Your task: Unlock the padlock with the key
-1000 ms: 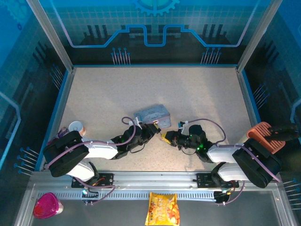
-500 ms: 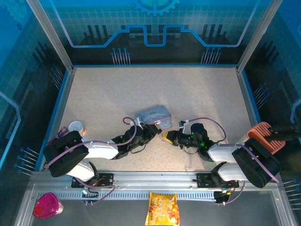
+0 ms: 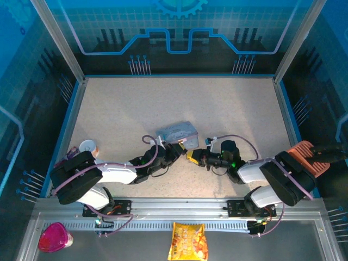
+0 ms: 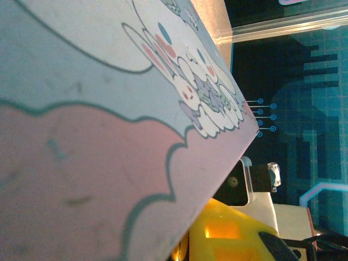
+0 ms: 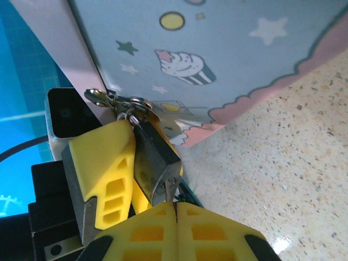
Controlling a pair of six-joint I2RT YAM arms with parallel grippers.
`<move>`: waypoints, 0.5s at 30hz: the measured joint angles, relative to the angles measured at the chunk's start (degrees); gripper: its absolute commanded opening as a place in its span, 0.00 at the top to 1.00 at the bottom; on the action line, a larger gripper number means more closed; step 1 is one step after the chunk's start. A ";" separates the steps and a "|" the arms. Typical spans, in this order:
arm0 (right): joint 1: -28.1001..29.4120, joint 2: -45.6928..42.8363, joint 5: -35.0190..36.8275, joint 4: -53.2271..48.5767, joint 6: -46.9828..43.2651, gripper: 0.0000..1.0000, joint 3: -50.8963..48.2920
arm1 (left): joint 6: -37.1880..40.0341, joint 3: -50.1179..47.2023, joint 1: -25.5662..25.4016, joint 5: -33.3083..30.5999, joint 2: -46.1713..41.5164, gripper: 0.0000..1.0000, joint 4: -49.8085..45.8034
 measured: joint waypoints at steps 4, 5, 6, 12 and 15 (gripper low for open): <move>-1.09 2.69 1.60 3.50 1.49 1.00 -0.52 | 0.02 0.00 -1.25 0.96 0.00 1.00 -0.59; -1.22 3.06 1.88 3.69 1.51 1.00 -0.52 | 0.02 0.00 -1.57 0.92 0.00 1.00 -0.90; -1.22 3.13 2.27 3.69 1.55 1.00 -0.52 | 0.02 0.00 -1.68 0.92 0.00 1.00 -1.05; -1.49 1.75 5.01 0.50 0.74 1.00 -0.52 | -0.07 0.00 -2.58 1.97 -0.85 1.00 -1.55; -1.46 -0.87 5.97 -1.79 -0.11 1.00 -0.39 | -0.15 0.00 -3.10 2.78 -1.81 1.00 -1.84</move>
